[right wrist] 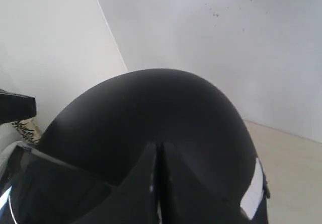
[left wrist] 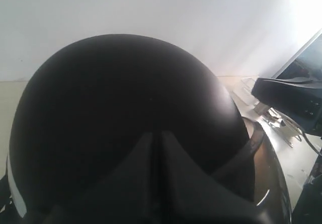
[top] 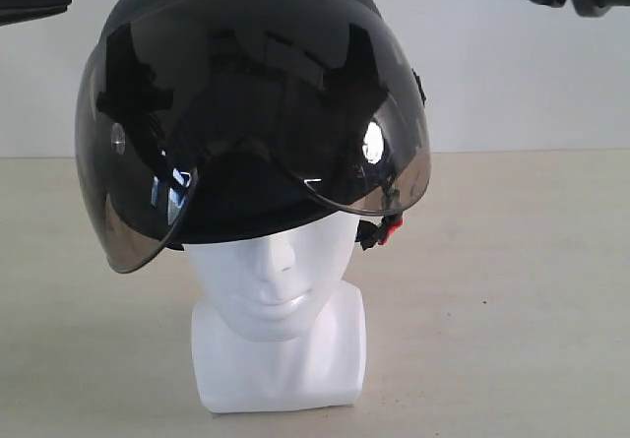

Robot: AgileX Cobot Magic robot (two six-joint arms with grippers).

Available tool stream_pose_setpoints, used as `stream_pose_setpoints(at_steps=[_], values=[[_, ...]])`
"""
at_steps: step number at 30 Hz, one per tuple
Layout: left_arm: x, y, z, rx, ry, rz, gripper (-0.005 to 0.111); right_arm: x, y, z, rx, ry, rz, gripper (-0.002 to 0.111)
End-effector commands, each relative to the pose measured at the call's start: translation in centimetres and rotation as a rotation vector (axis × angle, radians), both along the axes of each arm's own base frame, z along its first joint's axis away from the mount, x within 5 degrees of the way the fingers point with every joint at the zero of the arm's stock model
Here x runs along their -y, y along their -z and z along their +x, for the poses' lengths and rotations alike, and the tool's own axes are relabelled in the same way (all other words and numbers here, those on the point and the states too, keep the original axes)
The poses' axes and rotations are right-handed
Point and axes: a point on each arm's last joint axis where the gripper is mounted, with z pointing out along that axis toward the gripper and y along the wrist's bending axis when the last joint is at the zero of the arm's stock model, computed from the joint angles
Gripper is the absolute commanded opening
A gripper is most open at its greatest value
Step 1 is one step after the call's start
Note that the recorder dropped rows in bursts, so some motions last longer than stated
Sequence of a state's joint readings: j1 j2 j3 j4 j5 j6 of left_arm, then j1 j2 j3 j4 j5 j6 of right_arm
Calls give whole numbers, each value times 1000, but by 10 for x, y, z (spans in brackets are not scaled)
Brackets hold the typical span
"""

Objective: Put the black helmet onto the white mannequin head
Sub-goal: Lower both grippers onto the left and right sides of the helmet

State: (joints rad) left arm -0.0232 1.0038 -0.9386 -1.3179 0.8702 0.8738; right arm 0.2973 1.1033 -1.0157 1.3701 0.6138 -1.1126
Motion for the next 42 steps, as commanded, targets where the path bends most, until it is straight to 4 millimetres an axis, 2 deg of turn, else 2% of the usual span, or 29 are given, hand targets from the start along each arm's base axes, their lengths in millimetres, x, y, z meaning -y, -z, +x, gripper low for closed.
stream_pose_setpoints(at_steps=[1,22,32,42], values=[[1,-1,3,2,15,-21,4,-9,0,12,-54,-67,-2,0],[8,1,-6,-20,133,-16,4,-14,12,7,-131,-179,-97,0],[8,25,-7,-96,137,-17,4,-16,14,1,-176,-243,-101,0],[9,28,-10,-110,174,-15,4,-16,19,-4,-247,-270,-130,0]])
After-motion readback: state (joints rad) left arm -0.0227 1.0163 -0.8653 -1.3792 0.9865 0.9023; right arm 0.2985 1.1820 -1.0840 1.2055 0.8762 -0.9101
